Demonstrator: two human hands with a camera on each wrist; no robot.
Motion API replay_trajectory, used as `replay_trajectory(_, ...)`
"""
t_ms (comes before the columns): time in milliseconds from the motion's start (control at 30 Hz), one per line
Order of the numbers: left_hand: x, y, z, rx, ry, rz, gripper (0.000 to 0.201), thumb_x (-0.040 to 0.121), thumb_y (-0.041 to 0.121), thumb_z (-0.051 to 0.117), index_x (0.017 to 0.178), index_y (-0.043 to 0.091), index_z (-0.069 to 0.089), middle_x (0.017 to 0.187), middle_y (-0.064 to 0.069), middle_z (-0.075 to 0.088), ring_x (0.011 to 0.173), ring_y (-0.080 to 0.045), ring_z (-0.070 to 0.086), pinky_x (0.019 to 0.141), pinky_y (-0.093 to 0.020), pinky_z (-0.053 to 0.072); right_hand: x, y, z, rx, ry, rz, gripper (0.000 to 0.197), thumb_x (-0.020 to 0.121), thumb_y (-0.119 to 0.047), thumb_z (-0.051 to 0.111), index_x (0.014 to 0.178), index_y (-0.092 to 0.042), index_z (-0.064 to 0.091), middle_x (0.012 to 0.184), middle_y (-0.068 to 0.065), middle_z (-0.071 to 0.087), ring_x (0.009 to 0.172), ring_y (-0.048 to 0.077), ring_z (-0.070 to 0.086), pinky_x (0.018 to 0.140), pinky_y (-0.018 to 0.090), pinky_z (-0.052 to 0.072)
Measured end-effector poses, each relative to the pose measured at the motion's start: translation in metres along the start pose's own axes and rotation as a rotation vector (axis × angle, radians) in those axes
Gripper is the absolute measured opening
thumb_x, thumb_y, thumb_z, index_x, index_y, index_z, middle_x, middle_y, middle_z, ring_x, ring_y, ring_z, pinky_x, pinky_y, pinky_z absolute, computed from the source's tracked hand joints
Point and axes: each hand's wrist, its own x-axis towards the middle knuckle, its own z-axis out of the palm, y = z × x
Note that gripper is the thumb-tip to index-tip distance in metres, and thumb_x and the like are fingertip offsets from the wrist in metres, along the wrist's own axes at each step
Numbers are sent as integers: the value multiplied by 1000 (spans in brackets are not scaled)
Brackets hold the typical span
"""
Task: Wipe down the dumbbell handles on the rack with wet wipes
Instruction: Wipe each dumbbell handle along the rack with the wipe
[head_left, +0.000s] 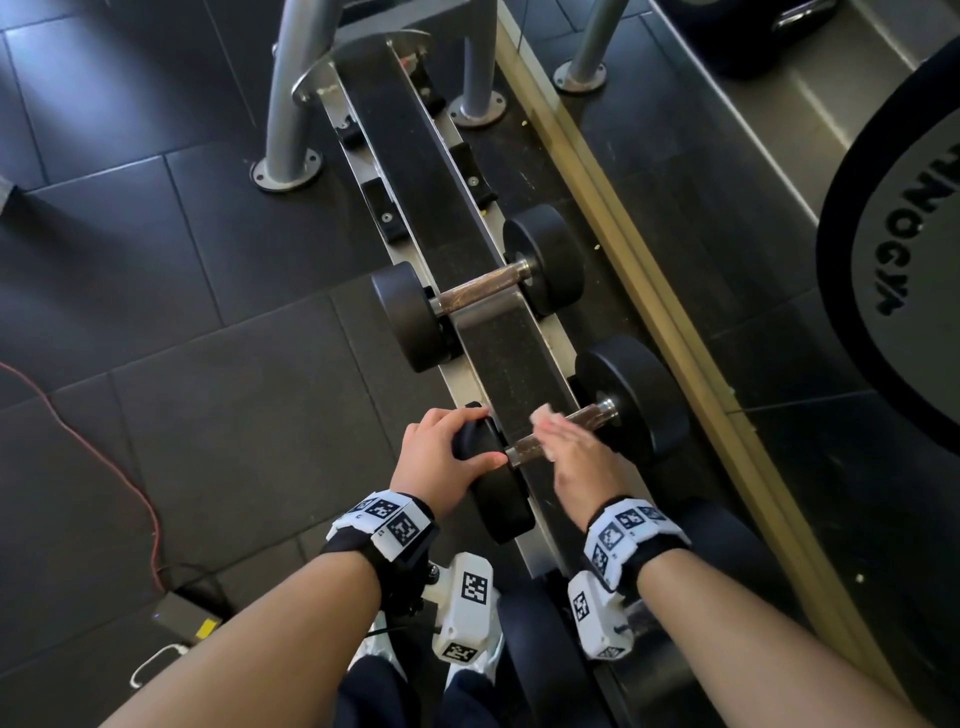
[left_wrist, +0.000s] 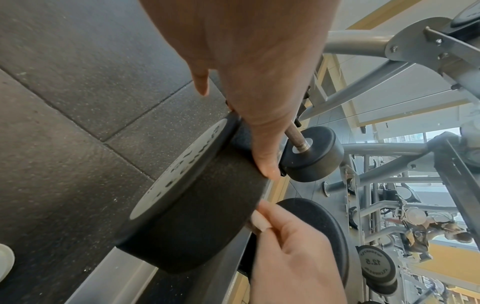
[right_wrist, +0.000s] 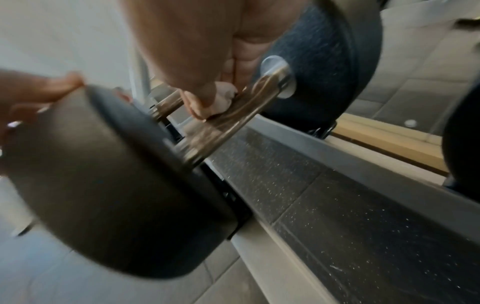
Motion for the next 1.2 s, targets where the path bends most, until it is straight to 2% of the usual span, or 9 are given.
replay_trajectory(100, 0, 0, 1, -6, 7, -1, 61, 78, 43, 79, 134, 41, 54, 123, 9, 50, 116, -16, 38, 98, -22, 26, 2, -6, 0, -7, -69, -99, 54, 90, 8, 45, 135, -20, 56, 138, -1, 58, 138, 11, 42, 118, 22, 10)
replay_trajectory(300, 0, -3, 3, -5, 12, 4, 62, 78, 44, 78, 135, 42, 53, 127, 9, 50, 118, -17, 38, 100, -24, 27, 8, 20, -25, -25, 50, 89, 53, 84, 5, 60, 130, -22, 61, 128, -2, 63, 129, 15, 48, 106, 33, 39)
replay_trajectory(467, 1, -6, 5, -10, 10, 2, 64, 78, 46, 78, 136, 43, 52, 127, 9, 50, 118, -16, 38, 101, -26, 29, 8, 19, -21, -73, 11, 50, 41, 93, -24, 62, 134, -20, 58, 136, -8, 59, 138, 15, 40, 113, 33, 33)
replay_trajectory(600, 2, -10, 7, -2, 23, 13, 64, 78, 47, 77, 136, 44, 51, 128, 11, 50, 115, -13, 37, 100, -25, 28, 8, 4, -11, -58, 48, 38, 34, 94, -8, 53, 124, -20, 62, 127, -1, 63, 129, 17, 50, 113, 36, 38)
replay_trajectory(733, 2, -12, 8, -3, 29, 16, 65, 77, 47, 78, 136, 43, 52, 131, 10, 51, 120, -16, 39, 101, -24, 25, 3, -13, -6, -66, -65, -144, 44, 94, 1, 42, 129, -16, 62, 135, 5, 60, 136, 19, 44, 118, 29, 19)
replay_trajectory(900, 3, -15, 8, -4, 14, 19, 65, 78, 49, 76, 137, 46, 49, 132, 13, 48, 113, -8, 33, 100, -27, 27, 13, 10, -32, -276, 19, 57, 44, 89, -6, 57, 132, -17, 55, 135, 2, 59, 136, 17, 43, 118, 31, 28)
replay_trajectory(1000, 3, -15, 8, 2, 11, 18, 65, 78, 49, 76, 137, 46, 49, 132, 12, 48, 112, -8, 32, 100, -26, 26, 10, -1, -23, -201, 31, 66, 42, 89, -6, 60, 129, -17, 58, 135, -2, 57, 134, 13, 43, 114, 29, 34)
replay_trajectory(1133, 3, -11, 5, 8, 1, 5, 65, 77, 47, 78, 137, 44, 51, 131, 10, 49, 115, -12, 36, 101, -25, 26, -4, -4, -13, -68, -67, -64, 53, 93, 5, 49, 140, -19, 51, 149, -5, 46, 142, 9, 34, 114, 20, 18)
replay_trajectory(1200, 2, -8, 3, 14, -7, -2, 65, 77, 46, 78, 137, 43, 51, 130, 10, 49, 114, -12, 35, 100, -25, 26, -7, 7, -16, -85, -81, -29, 65, 92, 9, 45, 148, -22, 40, 156, -9, 34, 147, 7, 24, 120, 23, 16)
